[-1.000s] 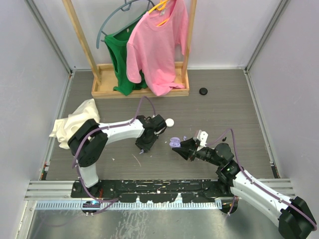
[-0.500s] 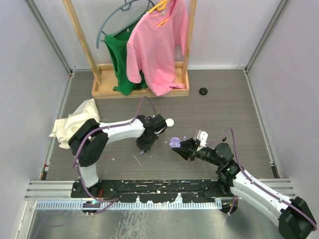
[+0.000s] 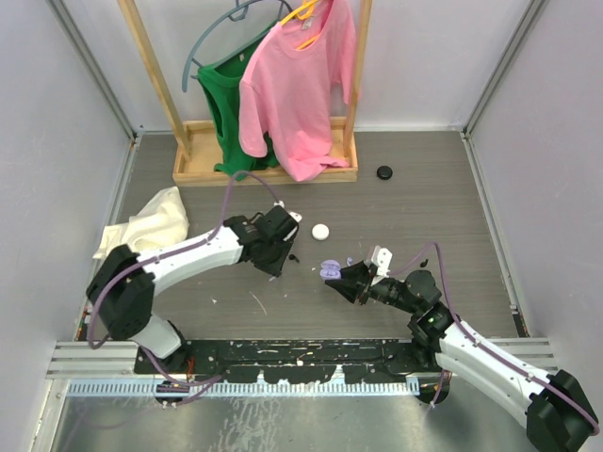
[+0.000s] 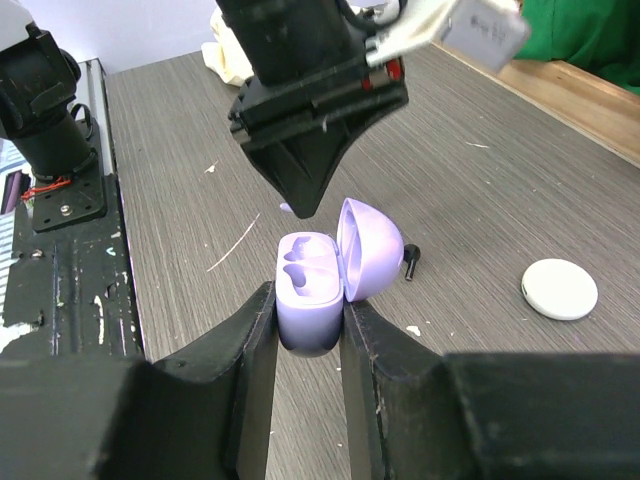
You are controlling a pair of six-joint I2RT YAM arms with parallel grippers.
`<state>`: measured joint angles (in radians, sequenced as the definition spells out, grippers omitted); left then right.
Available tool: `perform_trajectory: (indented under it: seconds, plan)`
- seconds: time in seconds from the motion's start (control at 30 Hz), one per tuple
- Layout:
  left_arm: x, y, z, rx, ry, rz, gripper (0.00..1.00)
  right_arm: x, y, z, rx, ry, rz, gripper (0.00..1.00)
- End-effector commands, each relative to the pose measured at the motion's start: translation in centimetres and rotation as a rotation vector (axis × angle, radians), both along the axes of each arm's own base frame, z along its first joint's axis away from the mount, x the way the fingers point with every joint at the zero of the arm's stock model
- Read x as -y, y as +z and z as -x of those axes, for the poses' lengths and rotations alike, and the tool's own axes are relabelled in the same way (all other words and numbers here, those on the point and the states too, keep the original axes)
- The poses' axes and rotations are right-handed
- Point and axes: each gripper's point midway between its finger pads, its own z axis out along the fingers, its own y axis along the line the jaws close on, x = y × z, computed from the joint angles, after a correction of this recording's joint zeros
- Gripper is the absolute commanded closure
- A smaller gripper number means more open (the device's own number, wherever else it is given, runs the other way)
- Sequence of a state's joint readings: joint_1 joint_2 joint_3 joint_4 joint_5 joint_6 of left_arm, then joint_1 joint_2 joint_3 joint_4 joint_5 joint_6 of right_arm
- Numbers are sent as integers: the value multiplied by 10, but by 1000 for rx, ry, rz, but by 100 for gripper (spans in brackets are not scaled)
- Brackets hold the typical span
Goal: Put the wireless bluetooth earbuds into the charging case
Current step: Pick up the earbud from the center of the board.
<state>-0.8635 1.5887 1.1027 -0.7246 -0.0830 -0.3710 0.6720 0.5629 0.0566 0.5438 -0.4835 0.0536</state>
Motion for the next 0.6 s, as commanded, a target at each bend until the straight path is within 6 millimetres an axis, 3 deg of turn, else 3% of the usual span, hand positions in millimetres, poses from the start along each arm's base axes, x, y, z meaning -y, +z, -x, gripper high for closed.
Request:
perform_trajectory:
  seconds: [0.0, 0.33, 0.57]
  plan:
    - [23, 36, -6, 80, 11, 198, 83, -4, 33, -2, 90, 11, -59, 99]
    - [52, 112, -1, 225, -29, 565, 83, -2, 34, -2, 102, 3, -65, 99]
    - [67, 152, 8, 301, -87, 780, 83, 0, 38, -1, 117, -2, -81, 99]
